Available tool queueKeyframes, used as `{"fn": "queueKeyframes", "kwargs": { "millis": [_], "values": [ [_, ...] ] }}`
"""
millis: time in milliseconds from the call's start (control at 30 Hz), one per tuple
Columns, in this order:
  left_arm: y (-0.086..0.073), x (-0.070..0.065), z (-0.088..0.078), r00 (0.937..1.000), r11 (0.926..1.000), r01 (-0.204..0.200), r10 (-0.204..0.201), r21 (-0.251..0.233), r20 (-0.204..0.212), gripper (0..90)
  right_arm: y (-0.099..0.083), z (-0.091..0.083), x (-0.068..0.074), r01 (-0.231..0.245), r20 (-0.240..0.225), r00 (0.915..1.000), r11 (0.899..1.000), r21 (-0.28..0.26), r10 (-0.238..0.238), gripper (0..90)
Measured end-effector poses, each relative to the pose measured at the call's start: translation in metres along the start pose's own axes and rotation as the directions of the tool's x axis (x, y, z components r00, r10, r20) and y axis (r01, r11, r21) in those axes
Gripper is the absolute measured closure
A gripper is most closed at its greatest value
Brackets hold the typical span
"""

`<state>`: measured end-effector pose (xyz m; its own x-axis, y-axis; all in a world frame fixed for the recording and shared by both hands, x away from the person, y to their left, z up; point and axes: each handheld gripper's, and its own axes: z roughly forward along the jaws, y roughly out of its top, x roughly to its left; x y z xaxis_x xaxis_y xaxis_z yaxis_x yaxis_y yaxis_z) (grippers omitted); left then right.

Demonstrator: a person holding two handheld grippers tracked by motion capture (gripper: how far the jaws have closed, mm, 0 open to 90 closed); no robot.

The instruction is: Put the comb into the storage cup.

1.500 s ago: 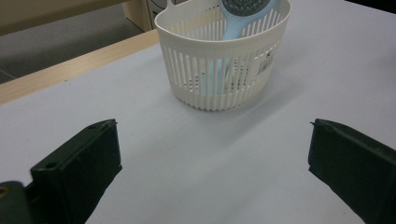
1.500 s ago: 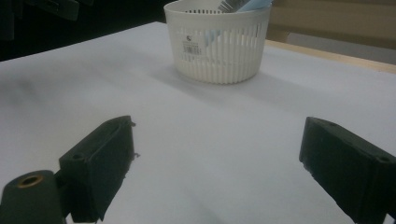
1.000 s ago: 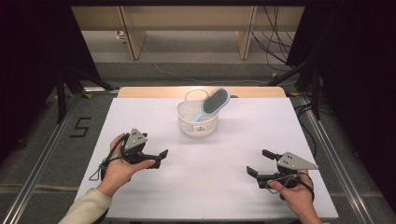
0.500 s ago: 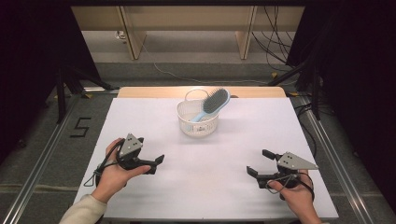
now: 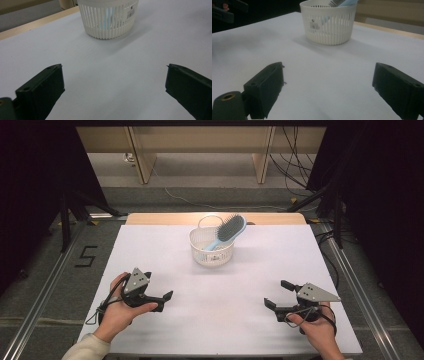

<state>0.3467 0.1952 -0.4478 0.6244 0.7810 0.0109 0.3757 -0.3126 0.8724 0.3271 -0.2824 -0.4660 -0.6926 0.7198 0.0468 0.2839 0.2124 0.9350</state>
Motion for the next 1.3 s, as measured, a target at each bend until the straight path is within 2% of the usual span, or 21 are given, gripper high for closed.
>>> {"fn": "queueKeyframes", "kwargs": {
  "millis": [900, 1300],
  "values": [
    [-0.021, 0.004, -0.017, 0.9999, 0.9999, -0.010, 0.010, -0.014, 0.007, 1.4, 0.000, 0.000, 0.000, 0.001, -0.001, 1.0000, 1.000, 0.001, -0.001, 11.1],
    [-0.024, 0.002, -0.016, 0.9998, 0.9996, -0.014, 0.014, -0.024, 0.011, 1.4, 0.000, 0.000, 0.000, 0.002, -0.005, 1.0000, 1.000, 0.001, -0.002, 11.1]
  ]
}}
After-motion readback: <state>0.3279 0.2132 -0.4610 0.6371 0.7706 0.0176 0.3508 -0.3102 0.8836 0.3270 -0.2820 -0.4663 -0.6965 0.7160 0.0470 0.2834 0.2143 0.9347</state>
